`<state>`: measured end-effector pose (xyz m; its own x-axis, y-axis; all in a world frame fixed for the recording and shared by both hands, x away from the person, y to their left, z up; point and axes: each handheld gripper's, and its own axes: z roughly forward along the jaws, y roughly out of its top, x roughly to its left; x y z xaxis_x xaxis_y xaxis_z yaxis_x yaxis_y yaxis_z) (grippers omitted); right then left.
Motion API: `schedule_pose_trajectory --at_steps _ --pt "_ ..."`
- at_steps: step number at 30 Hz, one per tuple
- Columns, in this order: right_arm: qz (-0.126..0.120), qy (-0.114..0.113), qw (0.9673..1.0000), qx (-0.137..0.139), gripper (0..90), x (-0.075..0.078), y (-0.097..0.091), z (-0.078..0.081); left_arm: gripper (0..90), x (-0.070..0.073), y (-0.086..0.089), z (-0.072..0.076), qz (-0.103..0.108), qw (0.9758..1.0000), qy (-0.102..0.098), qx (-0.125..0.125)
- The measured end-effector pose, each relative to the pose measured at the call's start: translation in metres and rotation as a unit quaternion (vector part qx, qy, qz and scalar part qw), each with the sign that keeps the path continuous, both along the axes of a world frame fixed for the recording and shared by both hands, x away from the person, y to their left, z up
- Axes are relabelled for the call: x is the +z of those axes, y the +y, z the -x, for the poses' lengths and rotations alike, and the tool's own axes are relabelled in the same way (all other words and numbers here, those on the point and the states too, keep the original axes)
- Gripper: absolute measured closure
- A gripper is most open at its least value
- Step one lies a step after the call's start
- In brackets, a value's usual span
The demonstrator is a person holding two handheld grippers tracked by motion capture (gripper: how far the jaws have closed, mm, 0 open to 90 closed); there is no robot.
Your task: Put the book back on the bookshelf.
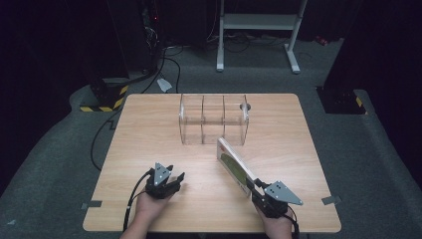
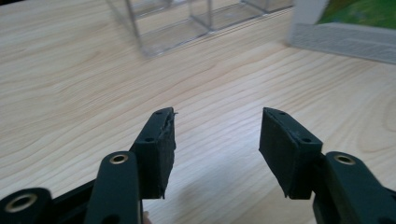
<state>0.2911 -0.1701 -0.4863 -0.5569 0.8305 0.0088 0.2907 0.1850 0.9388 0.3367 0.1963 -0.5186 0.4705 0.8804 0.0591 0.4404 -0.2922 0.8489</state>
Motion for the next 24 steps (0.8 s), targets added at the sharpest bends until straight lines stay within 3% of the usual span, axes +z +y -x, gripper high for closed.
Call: schedule_pose_trajectory --at_steps 2,11,16,24 --pt "0.000 0.000 0.9999 -0.010 74.2 0.000 -0.005 0.001 43.0 0.000 0.010 -0.004 -0.003 0.9997 0.005 0.025" --pt "-0.008 0.006 0.9993 -0.035 73.7 0.001 -0.017 0.001 39.5 -0.005 0.037 -0.013 -0.001 0.9966 0.025 0.079" --pt "-0.011 0.007 0.9990 -0.043 71.1 0.002 -0.019 0.000 39.9 -0.006 0.041 -0.015 -0.002 0.9958 0.035 0.084" --pt "-0.007 0.010 0.9989 -0.046 55.9 0.008 -0.012 -0.002 39.1 -0.007 0.040 -0.016 -0.004 0.9955 0.045 0.083"
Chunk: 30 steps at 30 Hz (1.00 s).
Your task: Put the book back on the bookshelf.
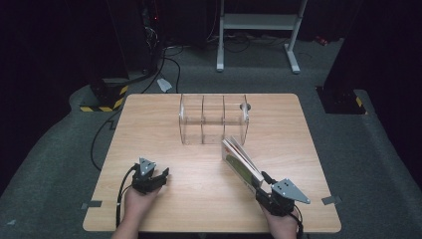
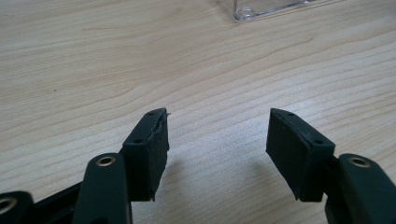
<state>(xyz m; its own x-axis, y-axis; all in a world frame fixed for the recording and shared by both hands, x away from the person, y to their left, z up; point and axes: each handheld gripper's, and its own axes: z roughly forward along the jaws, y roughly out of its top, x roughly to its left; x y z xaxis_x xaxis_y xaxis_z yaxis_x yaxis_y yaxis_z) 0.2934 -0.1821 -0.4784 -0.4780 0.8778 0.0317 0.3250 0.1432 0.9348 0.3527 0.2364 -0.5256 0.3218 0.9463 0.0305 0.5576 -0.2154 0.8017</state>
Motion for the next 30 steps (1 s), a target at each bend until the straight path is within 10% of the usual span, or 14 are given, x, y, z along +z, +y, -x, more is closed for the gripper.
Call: schedule_pose_trajectory --at_steps 30 --pt "0.020 -0.001 0.9998 -0.004 74.9 0.005 0.012 -0.008 38.7 -0.001 -0.002 -0.002 -0.005 0.9998 0.015 -0.015"
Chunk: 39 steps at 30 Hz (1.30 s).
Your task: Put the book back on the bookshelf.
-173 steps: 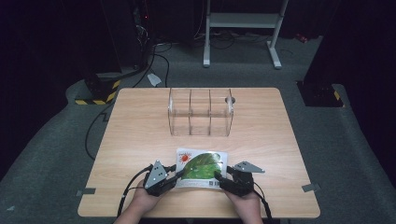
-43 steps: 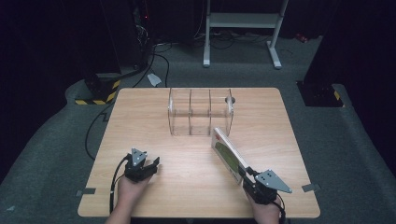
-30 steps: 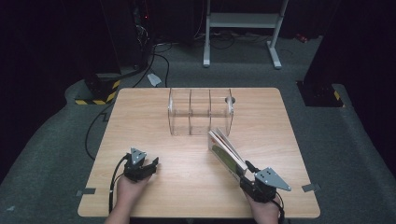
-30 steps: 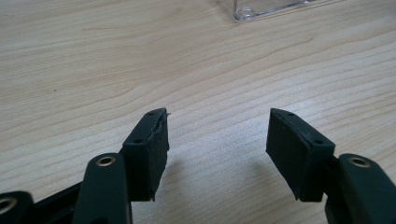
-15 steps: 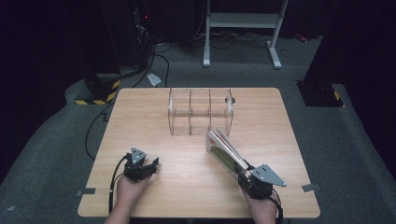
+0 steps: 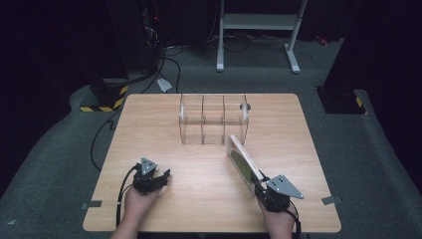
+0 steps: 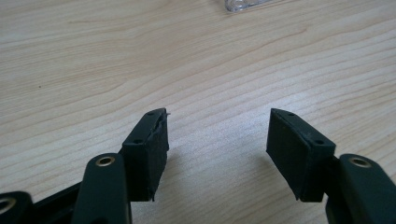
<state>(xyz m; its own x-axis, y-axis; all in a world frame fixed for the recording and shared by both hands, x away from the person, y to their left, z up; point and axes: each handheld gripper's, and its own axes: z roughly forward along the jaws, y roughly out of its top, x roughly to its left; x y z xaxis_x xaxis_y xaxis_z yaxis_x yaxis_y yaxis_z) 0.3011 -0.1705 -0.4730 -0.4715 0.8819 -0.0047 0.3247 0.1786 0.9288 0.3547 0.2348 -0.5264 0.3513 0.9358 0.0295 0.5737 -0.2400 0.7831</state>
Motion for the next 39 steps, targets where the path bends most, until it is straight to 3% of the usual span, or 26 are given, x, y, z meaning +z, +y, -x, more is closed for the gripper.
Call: schedule_pose_trajectory --at_steps 5,16,21,36,39 --pt "-0.002 -0.003 1.0000 -0.008 75.2 0.002 0.004 0.001 38.3 0.000 0.001 -0.002 0.004 0.9999 0.010 -0.002" --pt "0.012 -0.032 0.9990 -0.029 75.4 0.028 0.016 -0.006 38.2 0.000 0.000 -0.002 0.006 0.9999 0.010 -0.002" --pt "0.019 -0.039 0.9984 -0.036 75.4 0.034 0.023 -0.022 38.3 0.000 0.000 -0.002 0.006 0.9999 0.011 -0.003" --pt "0.000 -0.049 0.9960 -0.075 75.3 0.037 0.047 -0.092 38.8 0.000 0.001 -0.002 0.008 0.9999 0.012 -0.005" --pt "0.003 -0.048 0.9958 -0.078 75.3 0.036 0.050 -0.100 38.9 0.000 0.001 -0.002 0.008 0.9999 0.011 -0.005"
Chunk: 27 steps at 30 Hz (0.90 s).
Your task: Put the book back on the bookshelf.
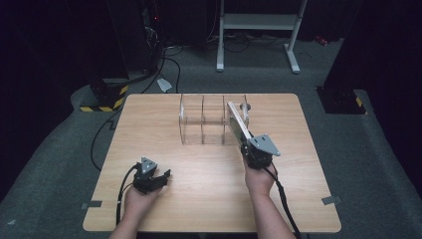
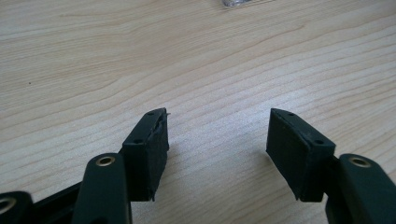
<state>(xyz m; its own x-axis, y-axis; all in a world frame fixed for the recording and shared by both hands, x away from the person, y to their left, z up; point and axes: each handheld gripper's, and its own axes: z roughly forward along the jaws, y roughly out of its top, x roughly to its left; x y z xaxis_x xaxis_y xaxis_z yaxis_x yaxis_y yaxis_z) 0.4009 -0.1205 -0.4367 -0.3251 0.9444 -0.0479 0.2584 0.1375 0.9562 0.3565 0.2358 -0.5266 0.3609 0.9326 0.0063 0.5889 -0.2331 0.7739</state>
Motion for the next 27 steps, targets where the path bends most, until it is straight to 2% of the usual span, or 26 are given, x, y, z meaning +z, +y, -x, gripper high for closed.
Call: schedule_pose_trajectory --at_steps 8,14,21,27 --pt "0.006 0.009 0.9999 -0.013 75.3 -0.006 0.010 -0.024 39.3 0.000 0.002 0.000 0.005 1.0000 -0.002 0.000" --pt "0.012 0.011 0.9997 -0.019 75.2 -0.009 0.013 -0.034 39.7 0.000 0.002 0.001 0.007 1.0000 -0.001 0.000" --pt "0.011 0.016 0.9996 -0.021 75.1 -0.014 0.016 -0.040 40.2 0.000 0.001 0.001 0.008 1.0000 -0.002 0.002" --pt "0.012 0.015 0.9997 -0.018 75.0 -0.016 0.017 -0.040 40.6 0.000 0.002 0.001 0.009 0.9999 -0.004 0.003"
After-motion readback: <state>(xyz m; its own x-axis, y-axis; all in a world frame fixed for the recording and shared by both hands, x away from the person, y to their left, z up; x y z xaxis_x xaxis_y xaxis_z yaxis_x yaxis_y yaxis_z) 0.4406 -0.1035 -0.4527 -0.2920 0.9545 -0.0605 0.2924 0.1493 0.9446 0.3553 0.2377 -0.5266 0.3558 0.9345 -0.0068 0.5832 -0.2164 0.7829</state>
